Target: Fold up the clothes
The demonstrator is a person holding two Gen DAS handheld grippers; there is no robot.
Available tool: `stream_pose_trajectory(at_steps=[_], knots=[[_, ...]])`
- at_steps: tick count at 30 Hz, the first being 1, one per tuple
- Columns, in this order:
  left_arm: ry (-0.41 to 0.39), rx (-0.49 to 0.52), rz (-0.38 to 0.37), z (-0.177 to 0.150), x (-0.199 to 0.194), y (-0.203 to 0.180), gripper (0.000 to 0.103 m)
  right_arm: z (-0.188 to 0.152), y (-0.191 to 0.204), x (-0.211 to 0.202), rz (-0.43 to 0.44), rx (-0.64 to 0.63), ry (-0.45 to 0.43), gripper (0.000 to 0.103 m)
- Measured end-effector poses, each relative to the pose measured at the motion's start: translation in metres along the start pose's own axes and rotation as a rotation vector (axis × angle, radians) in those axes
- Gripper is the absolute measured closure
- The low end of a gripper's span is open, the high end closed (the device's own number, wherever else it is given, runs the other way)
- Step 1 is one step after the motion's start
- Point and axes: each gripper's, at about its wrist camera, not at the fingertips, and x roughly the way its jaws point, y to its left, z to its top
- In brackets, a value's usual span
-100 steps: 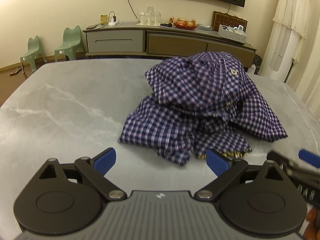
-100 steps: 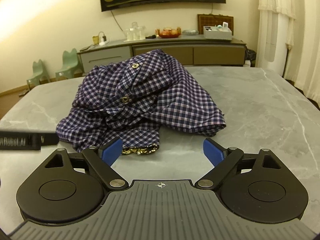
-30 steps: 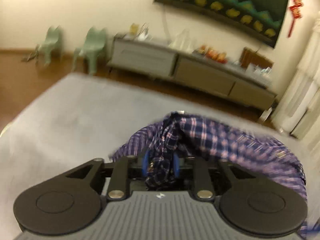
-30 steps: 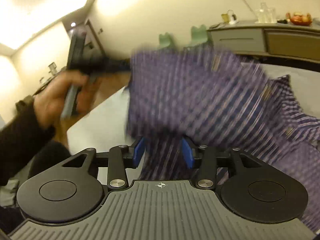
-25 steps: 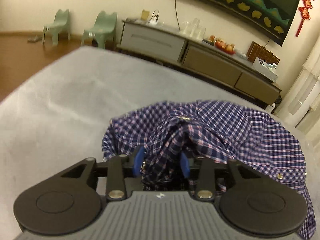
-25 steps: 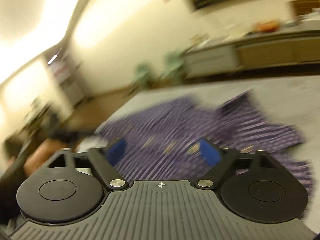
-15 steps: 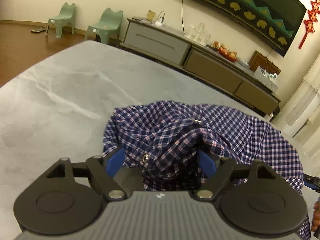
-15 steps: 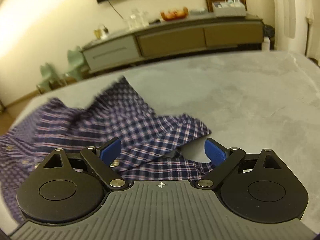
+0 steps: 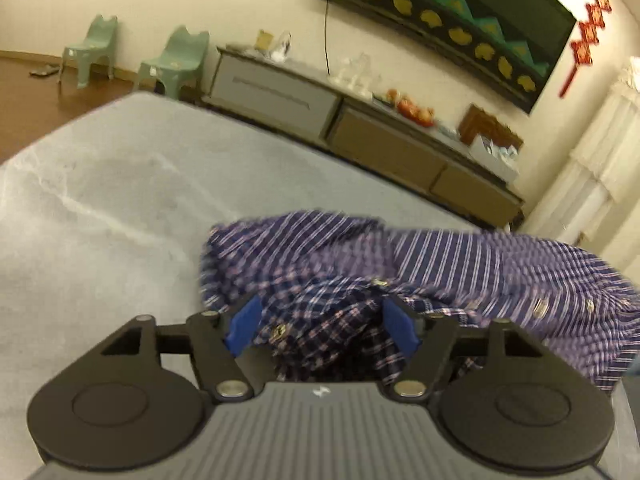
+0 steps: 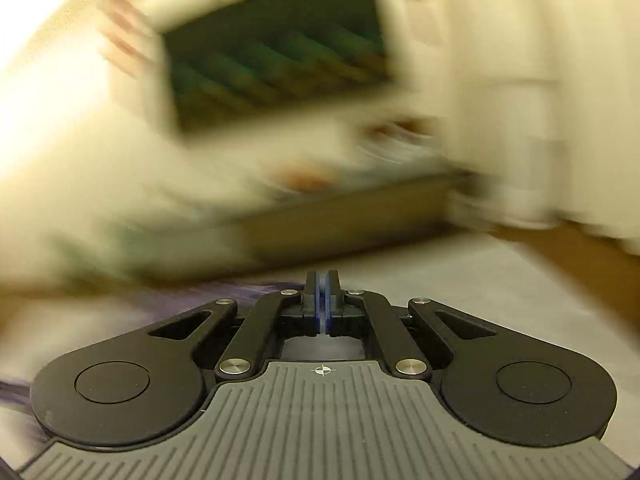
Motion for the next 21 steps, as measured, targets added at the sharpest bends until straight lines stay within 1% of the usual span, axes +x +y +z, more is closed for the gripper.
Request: stream_pose_trajectory(at_steps=[1,2,3,4,5,6,7,8,9,10,11,13,14,15,16,17,18,19,20,21], knots=[[0.012,-0.012,0.005,-0.004,0.000,0.004,0.032,-0.010,-0.014,0.025,-0.058,0.027,0.131,0.100],[0.018,-0.032,0.014,-0.007,-0.001,0.009,0.032,-0.018,-0.025,0.038,-0.070,0.075,0.188,0.100],[0.016,-0.061,0.023,-0.010,-0.003,0.015,0.031,-0.025,-0.036,0.050,-0.082,0.122,0.242,0.093],[0.008,-0.099,0.033,-0.012,-0.005,0.022,0.029,-0.026,-0.038,0.049,-0.092,0.132,0.232,0.088],[-0.001,-0.136,0.042,-0.014,-0.007,0.030,0.026,-0.023,-0.033,0.045,-0.080,0.121,0.202,0.081],[-0.005,-0.179,0.045,-0.016,-0.007,0.036,0.022,-0.021,-0.027,0.040,-0.068,0.111,0.173,0.057],[-0.005,-0.225,0.044,-0.016,-0.006,0.042,0.019,-0.019,-0.022,0.035,-0.055,0.101,0.145,0.030],[0.000,-0.261,0.035,-0.016,-0.002,0.046,0.018,-0.019,-0.015,0.035,-0.023,0.093,0.138,0.019],[0.009,-0.277,0.017,-0.015,0.004,0.046,0.015,-0.020,-0.008,0.036,0.008,0.084,0.132,0.006],[0.020,-0.277,-0.001,-0.013,0.011,0.043,0.013,-0.021,-0.001,0.036,0.039,0.075,0.128,0.004],[0.031,-0.270,-0.008,-0.012,0.018,0.038,0.013,-0.026,0.006,0.039,0.057,0.060,0.156,0.004],[0.045,-0.245,-0.012,-0.010,0.033,0.022,0.004,-0.037,0.020,0.044,0.093,0.028,0.214,0.004],[0.048,-0.225,-0.020,-0.009,0.041,0.012,0.004,-0.042,0.027,0.047,0.111,0.013,0.243,0.004],[0.048,-0.194,-0.022,-0.007,0.049,0.003,0.006,-0.048,0.034,0.049,0.129,-0.003,0.272,0.004],[0.047,-0.158,-0.018,-0.004,0.057,-0.007,0.019,-0.053,0.041,0.052,0.147,-0.019,0.301,0.008],[0.047,-0.121,-0.015,0.000,0.065,-0.017,0.035,-0.059,0.048,0.055,0.166,-0.035,0.329,0.014],[0.031,-0.090,-0.014,0.008,0.067,-0.024,0.081,-0.064,0.055,0.057,0.184,-0.051,0.358,0.040],[0.003,-0.063,-0.017,0.018,0.064,-0.031,0.092,-0.069,0.062,0.060,0.202,-0.066,0.387,0.077],[-0.026,-0.037,-0.020,0.029,0.061,-0.037,0.092,-0.075,0.069,0.062,0.220,-0.082,0.416,0.092],[-0.083,-0.011,-0.034,0.044,0.048,-0.043,0.092,-0.080,0.076,0.065,0.238,-0.098,0.445,0.096]])
